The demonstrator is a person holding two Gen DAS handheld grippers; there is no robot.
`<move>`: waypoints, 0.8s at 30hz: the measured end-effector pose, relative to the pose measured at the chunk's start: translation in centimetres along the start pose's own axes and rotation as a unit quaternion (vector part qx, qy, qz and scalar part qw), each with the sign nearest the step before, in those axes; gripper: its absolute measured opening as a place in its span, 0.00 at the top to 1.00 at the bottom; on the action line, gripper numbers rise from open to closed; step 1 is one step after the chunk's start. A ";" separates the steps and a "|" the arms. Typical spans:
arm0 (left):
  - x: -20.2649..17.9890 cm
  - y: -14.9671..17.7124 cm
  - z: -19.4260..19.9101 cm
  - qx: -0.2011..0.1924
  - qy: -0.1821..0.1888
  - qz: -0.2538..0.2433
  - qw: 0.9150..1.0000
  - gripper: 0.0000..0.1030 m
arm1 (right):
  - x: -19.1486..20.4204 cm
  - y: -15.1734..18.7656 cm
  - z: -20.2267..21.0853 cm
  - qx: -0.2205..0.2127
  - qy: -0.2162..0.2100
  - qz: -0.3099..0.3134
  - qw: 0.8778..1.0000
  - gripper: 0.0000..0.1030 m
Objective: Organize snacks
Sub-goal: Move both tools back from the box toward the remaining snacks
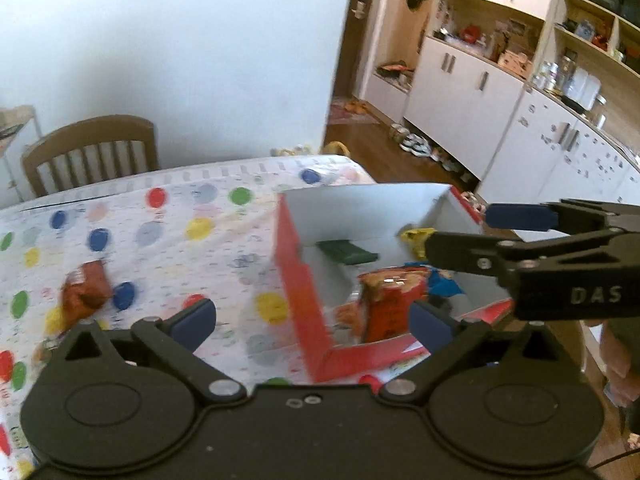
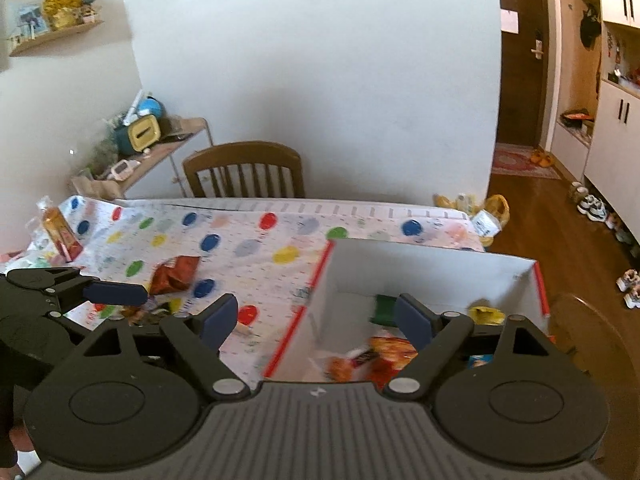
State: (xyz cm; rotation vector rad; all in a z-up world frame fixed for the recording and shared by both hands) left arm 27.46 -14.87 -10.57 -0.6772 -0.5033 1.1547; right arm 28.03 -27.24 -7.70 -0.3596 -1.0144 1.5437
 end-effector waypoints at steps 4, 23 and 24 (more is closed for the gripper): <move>3.0 1.3 1.9 -0.013 -0.031 0.003 0.999 0.01 | 2.6 0.6 0.1 -0.006 -0.013 -0.002 1.000 0.16; 17.7 7.0 5.6 -0.021 -0.100 0.049 0.994 0.01 | 12.0 5.1 -5.7 0.029 -0.007 0.043 0.999 0.16; 18.5 7.4 5.5 -0.019 -0.104 0.049 0.993 0.01 | 12.2 5.2 -6.2 0.032 -0.003 0.048 0.998 0.16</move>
Point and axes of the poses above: each gripper's, at about its wrist camera, not at the fingertips, and z roughly against the way its jaws point, x to its left, y to its underside, the point moved 10 cm from there along -z, roughly the way its jaws point, and after that the axes turned 11 degrees about -z, right-handed, at the moved point
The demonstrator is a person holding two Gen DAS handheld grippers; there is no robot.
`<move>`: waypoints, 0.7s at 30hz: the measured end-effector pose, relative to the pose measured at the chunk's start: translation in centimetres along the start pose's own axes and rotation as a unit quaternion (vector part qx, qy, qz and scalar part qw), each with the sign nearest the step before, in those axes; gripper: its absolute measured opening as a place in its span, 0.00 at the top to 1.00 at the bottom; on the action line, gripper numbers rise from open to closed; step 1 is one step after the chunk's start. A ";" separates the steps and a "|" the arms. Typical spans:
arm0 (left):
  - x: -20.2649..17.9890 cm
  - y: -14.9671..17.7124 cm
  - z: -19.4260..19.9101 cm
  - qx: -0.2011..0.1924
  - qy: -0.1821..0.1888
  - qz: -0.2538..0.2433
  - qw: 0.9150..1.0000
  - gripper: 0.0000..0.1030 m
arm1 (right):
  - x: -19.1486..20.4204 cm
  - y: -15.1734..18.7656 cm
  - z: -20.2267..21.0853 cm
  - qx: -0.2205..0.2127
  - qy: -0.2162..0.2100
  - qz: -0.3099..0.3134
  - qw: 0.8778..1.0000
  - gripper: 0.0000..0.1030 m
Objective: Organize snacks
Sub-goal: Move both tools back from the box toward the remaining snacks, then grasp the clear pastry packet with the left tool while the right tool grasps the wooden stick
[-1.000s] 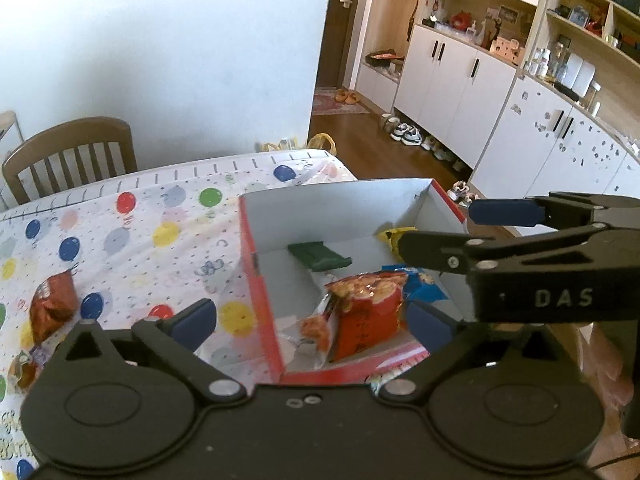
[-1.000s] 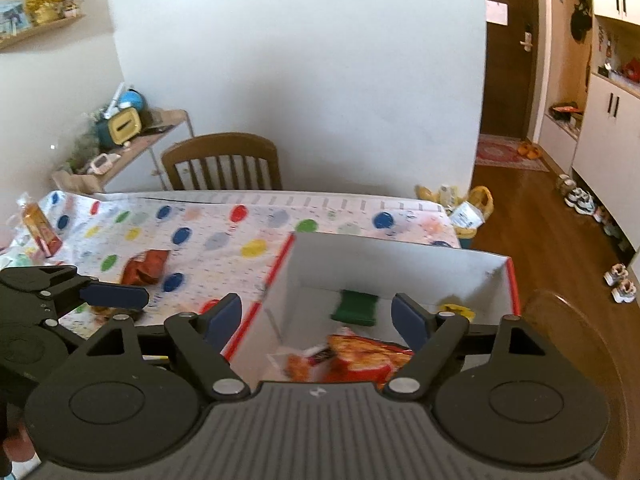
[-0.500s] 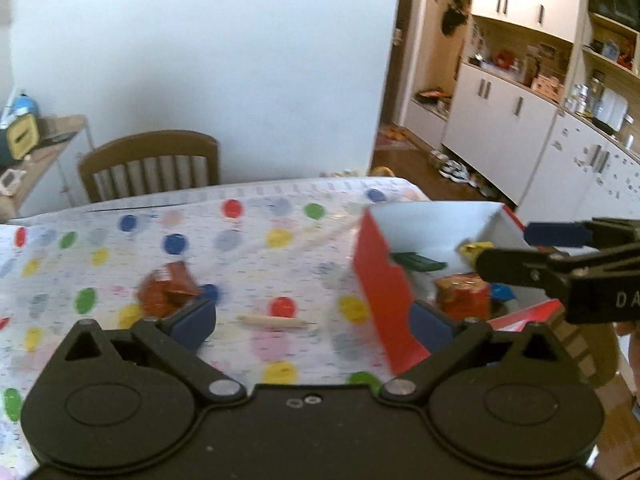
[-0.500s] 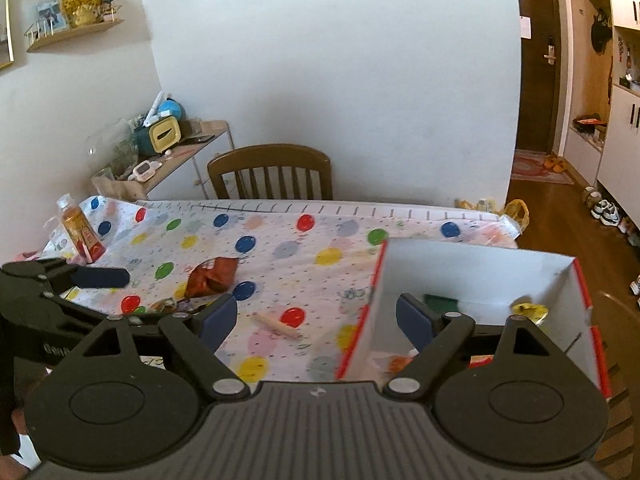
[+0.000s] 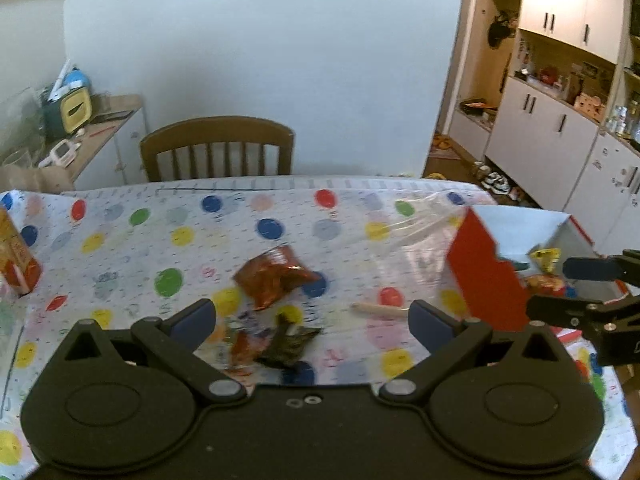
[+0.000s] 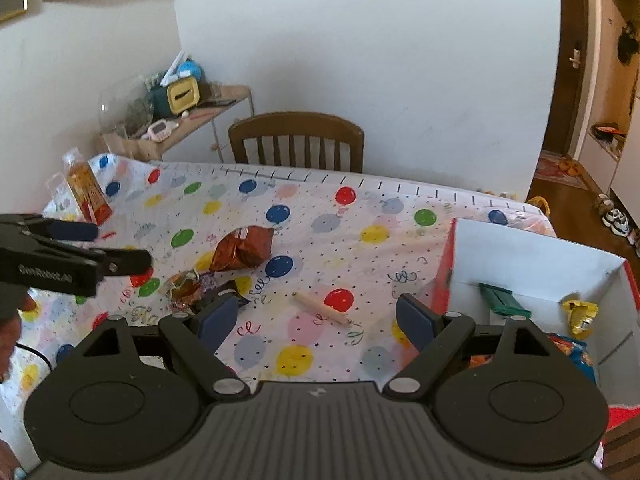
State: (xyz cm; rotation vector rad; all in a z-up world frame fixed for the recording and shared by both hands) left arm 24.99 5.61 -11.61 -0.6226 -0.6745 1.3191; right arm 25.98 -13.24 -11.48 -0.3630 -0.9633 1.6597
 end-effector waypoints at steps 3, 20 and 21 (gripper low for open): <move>1.8 0.9 -0.7 0.009 -0.011 0.004 1.000 0.01 | 0.2 0.3 -1.6 0.009 0.005 0.007 1.000 0.16; 7.8 6.9 -8.5 0.096 -0.027 0.043 0.994 0.11 | -0.8 1.7 -13.5 0.083 0.036 0.032 0.995 0.16; 8.0 7.0 -8.9 0.100 -0.022 0.047 0.994 0.12 | -0.9 1.7 -14.1 0.087 0.039 0.035 0.995 0.16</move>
Point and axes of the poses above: each gripper's, at about its wrist camera, not at the fingertips, and z roughly against the way its jaws point, x to its left, y to its underside, the point moved 10 cm from there along -z, roughly the way its jaws point, and after that the axes turned 11 degrees about -z, right-handed, at the moved point
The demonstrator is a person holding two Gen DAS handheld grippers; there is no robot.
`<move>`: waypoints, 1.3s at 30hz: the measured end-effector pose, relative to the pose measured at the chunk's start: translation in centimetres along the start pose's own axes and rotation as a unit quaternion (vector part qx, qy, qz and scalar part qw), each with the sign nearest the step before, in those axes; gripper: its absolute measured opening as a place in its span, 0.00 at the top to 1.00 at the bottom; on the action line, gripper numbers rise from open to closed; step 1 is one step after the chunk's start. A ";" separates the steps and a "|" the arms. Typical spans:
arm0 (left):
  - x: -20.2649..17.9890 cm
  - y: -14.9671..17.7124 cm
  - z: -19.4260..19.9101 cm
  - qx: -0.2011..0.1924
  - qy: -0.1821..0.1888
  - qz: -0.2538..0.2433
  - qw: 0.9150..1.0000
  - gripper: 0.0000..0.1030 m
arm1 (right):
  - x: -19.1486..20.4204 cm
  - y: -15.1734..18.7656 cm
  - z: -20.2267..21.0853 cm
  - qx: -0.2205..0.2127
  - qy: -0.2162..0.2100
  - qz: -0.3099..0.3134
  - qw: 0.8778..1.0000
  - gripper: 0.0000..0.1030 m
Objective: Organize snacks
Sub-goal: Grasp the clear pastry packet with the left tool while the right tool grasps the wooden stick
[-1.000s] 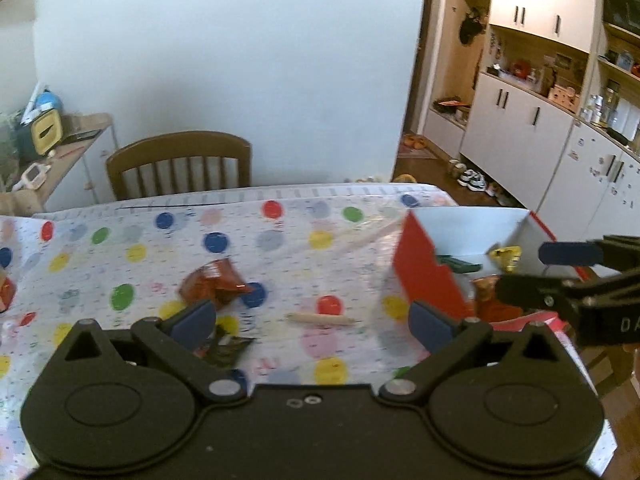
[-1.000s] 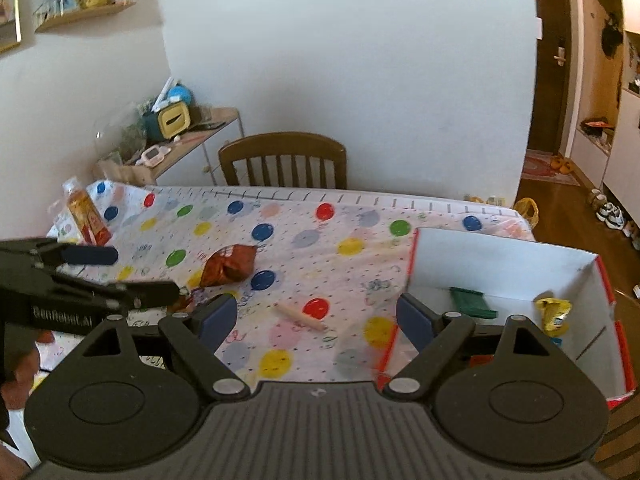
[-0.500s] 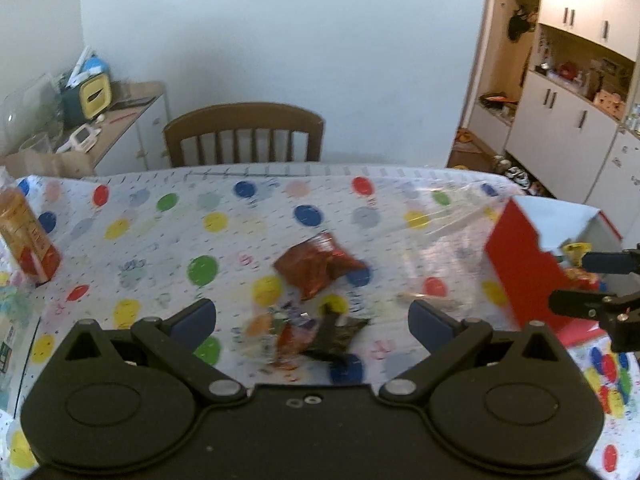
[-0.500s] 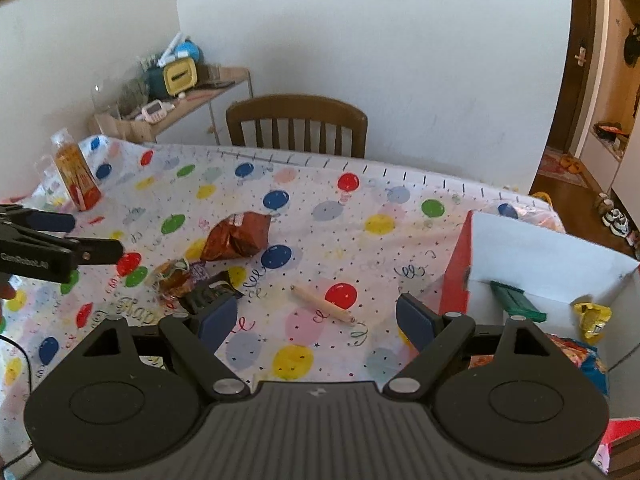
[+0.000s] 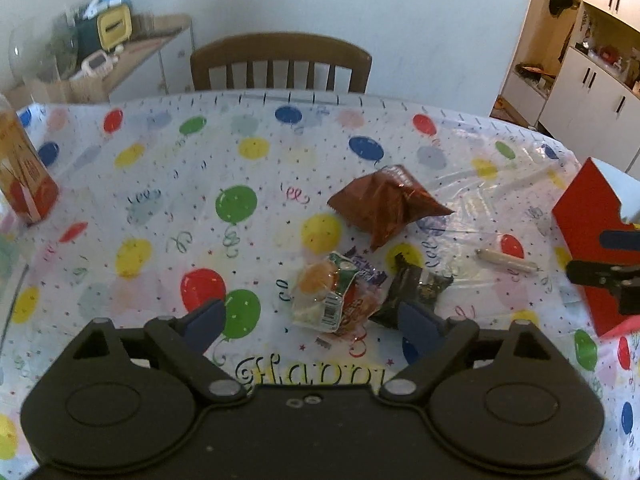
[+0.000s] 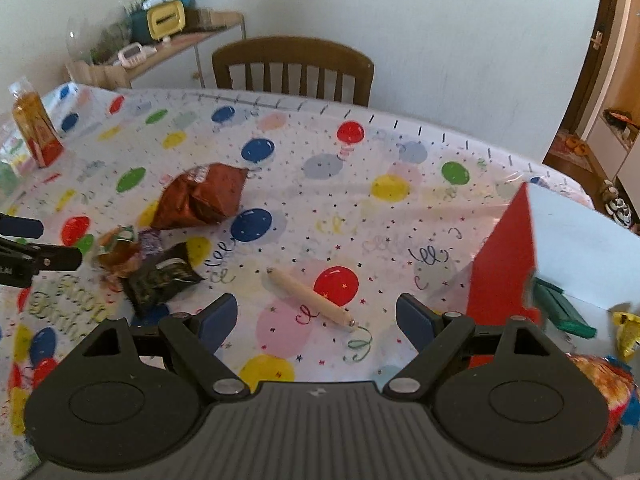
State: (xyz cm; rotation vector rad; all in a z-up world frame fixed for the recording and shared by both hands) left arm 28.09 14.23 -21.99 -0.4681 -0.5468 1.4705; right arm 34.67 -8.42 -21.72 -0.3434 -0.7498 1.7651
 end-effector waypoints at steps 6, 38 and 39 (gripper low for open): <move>0.5 -0.6 -2.5 0.020 0.021 0.012 1.000 0.16 | 0.5 -0.2 -3.6 0.022 0.004 0.029 0.999 0.27; 1.3 -0.3 -6.8 0.070 0.072 0.075 0.992 0.58 | 2.8 0.8 -7.4 0.031 -0.003 0.068 0.997 0.89; 1.3 -0.3 -6.8 0.070 0.072 0.076 0.992 0.58 | 2.8 0.8 -7.1 0.028 -0.002 0.065 0.997 0.89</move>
Point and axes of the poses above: each gripper's, at about its wrist camera, not at the fingertips, and z roughly against the way its jaws point, x to its left, y to its underside, the point moved 10 cm from there along -z, roughly the way its jaws point, and after that the axes turned 11 degrees about -z, right-handed, at the moved point
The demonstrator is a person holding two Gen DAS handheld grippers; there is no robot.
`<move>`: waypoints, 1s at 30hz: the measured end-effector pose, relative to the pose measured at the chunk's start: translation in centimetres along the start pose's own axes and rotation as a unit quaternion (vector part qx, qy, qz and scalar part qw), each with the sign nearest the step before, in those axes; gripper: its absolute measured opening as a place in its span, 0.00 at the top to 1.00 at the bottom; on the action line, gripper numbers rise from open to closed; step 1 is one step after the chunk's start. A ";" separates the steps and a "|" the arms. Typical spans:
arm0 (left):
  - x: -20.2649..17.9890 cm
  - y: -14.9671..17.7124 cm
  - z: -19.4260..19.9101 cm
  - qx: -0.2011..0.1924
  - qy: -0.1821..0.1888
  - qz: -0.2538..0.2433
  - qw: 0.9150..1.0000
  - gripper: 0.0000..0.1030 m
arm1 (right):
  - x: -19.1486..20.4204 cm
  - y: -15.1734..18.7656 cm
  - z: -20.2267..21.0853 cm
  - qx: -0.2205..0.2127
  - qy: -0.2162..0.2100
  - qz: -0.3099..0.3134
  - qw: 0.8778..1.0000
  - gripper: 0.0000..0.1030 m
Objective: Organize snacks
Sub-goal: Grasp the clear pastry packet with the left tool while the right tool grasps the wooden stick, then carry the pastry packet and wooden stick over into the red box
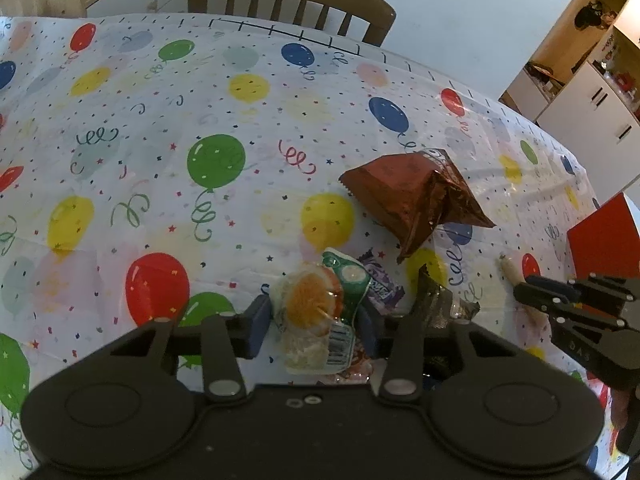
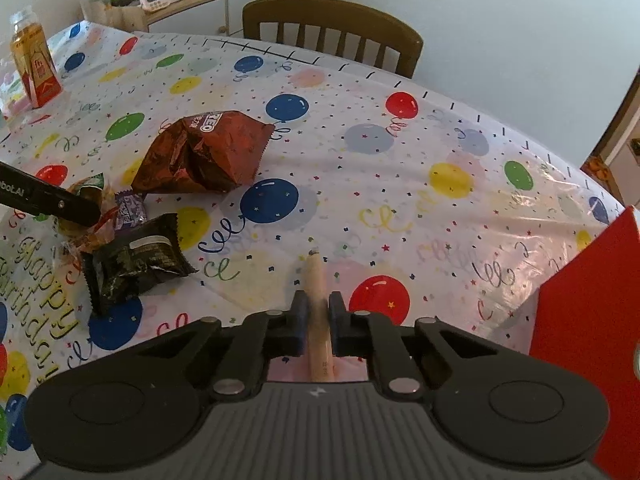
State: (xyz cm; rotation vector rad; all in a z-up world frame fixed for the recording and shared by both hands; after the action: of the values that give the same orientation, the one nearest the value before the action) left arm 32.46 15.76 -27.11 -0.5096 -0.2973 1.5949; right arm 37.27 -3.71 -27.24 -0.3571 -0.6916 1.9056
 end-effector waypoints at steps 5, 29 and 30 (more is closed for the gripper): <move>0.1 0.2 0.6 -0.003 -0.005 -0.001 1.000 0.60 | 0.0 0.4 1.5 -0.007 -0.006 -0.029 1.000 0.89; -3.0 1.4 9.3 -0.051 0.000 0.003 0.999 0.60 | -0.3 1.9 14.2 -0.060 -0.044 -0.076 0.994 0.89; -3.5 1.3 9.7 -0.055 0.002 0.000 0.998 0.60 | -0.5 1.9 14.9 -0.063 -0.045 -0.077 0.994 0.89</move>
State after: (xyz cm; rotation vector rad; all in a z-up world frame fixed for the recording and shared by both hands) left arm 26.63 13.28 -18.83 -0.5977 -0.3840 1.5838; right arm 28.15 -9.30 -16.62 -0.2902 -0.8771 1.7435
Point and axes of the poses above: each gripper's, at about its wrist camera, not at the fingertips, and z roughly against the way its jaws point, x to its left, y to its underside, the point moved 10 cm from there along -z, roughly the way its jaws point, and after that the axes turned 11 degrees about -z, right-handed, at the moved point
